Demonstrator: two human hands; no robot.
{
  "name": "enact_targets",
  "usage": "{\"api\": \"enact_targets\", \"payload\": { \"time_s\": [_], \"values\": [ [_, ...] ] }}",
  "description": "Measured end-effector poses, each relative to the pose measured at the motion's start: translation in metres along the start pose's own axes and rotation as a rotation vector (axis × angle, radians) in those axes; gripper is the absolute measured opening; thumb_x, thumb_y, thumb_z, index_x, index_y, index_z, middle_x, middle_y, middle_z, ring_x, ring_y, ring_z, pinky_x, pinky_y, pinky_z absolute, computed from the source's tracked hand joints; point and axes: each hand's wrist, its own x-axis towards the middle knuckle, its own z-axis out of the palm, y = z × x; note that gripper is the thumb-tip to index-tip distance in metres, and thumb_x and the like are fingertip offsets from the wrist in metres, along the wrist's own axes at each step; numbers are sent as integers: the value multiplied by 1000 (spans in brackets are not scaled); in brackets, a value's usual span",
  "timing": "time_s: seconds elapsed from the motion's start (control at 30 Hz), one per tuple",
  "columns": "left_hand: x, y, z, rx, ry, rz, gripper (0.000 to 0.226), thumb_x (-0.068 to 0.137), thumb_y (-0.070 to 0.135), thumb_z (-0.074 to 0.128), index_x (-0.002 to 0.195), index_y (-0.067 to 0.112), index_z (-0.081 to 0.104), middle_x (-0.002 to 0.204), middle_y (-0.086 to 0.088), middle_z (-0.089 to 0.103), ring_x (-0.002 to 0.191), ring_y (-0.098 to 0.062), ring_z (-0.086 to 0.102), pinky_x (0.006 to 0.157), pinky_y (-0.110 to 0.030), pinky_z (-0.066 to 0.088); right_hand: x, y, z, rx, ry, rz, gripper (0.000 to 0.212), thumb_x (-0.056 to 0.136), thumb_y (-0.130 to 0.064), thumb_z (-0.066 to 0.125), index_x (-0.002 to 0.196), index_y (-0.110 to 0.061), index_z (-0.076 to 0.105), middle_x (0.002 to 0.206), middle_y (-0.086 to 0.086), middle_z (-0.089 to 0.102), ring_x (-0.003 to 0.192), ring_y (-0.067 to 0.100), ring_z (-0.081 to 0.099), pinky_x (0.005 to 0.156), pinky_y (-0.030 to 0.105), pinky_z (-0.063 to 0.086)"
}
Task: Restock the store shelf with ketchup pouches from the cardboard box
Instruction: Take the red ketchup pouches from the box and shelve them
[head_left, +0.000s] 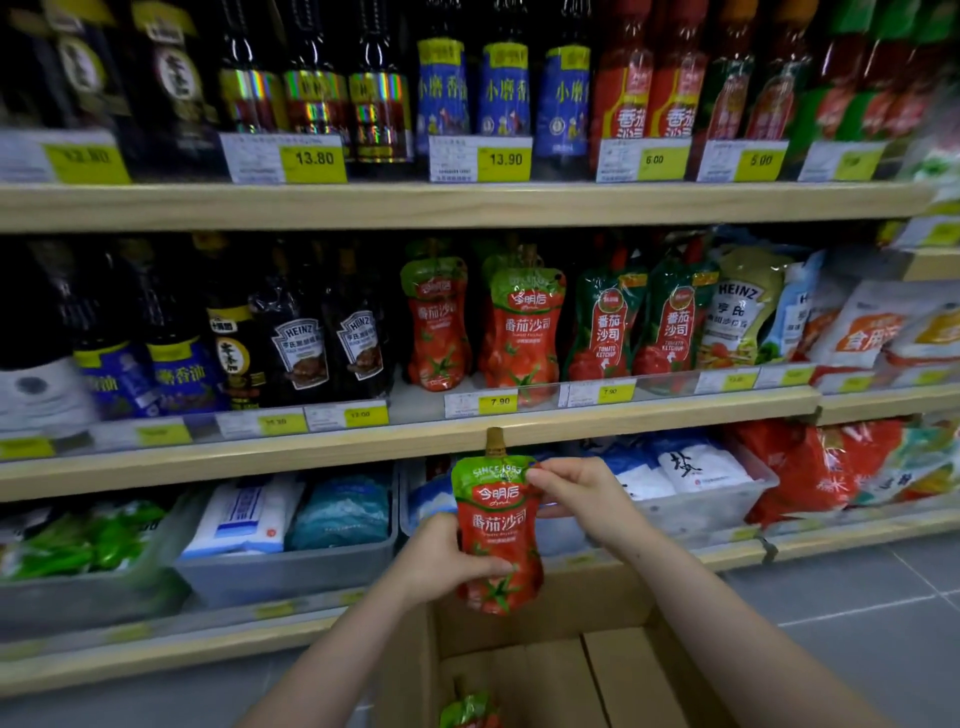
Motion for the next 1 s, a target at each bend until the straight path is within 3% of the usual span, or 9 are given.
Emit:
{"api": "enact_targets", "payload": {
  "time_s": [0.1,0.23,0.37,0.43,0.53,0.67,0.77,0.87,1.0],
  "values": [
    [-3,7,-11,-9,-6,-8,43,55,40,85,93,29,68,93,11,72,88,-1,67,80,-25,54,3,-12,1,15,-31,25,22,89,-20,57,72,-18,71,70,-5,72,72,8,69,64,20,56],
    [-8,10,-21,-53,-39,2,49,59,34,85,103,25,64,103,4,71,97,-8,66,86,-31,54,6,-20,5,78,-14,29,18,87,-21,59,78,-16,73,71,-4,74,72,9,70,60,19,55],
    [-11,9,-22,-41,17,18,37,62,28,84,93,30,65,96,7,72,91,-8,68,85,-31,55,5,-16,9,74,32,5,14,87,-22,60,85,-17,73,81,-1,74,80,12,70,68,24,58],
    [-10,12,-22,-17,51,27,34,63,29,84,91,32,65,94,8,72,88,-7,68,82,-29,55,4,-14,12,53,-16,-8,10,85,-19,63,90,-21,70,85,-4,74,83,9,69,73,25,58],
    [-9,15,-23,-32,66,52,36,62,30,84,92,34,65,93,11,72,88,-4,68,77,-23,55,1,-9,20,21,-92,0,13,83,-13,65,92,-22,67,82,-11,73,81,4,69,66,19,56],
    [-10,14,-30,-163,104,116,43,59,27,86,96,31,65,95,11,73,93,-8,68,78,-22,54,6,-14,21,71,-25,-6,12,84,-11,63,93,-18,67,92,3,72,80,8,69,72,28,58],
    [1,29,-45,-172,183,180,37,64,14,83,95,28,67,92,8,74,91,-10,68,81,-28,54,16,-33,20,87,-10,-77,14,83,-6,62,95,-13,67,96,11,70,82,13,67,77,30,55],
    [20,58,-71,-158,281,280,39,65,7,82,91,31,67,87,11,74,86,-7,68,75,-22,53,34,-61,14,100,28,-239,19,79,-1,66,92,-15,68,91,2,71,82,6,68,78,21,55],
    [49,98,-109,-95,403,427,33,69,9,79,89,33,68,86,14,73,84,-2,67,75,-18,53,70,-98,10,-32,60,-376,16,79,-10,69,90,-21,67,87,-14,71,82,-4,66,71,10,51]
  ]
}}
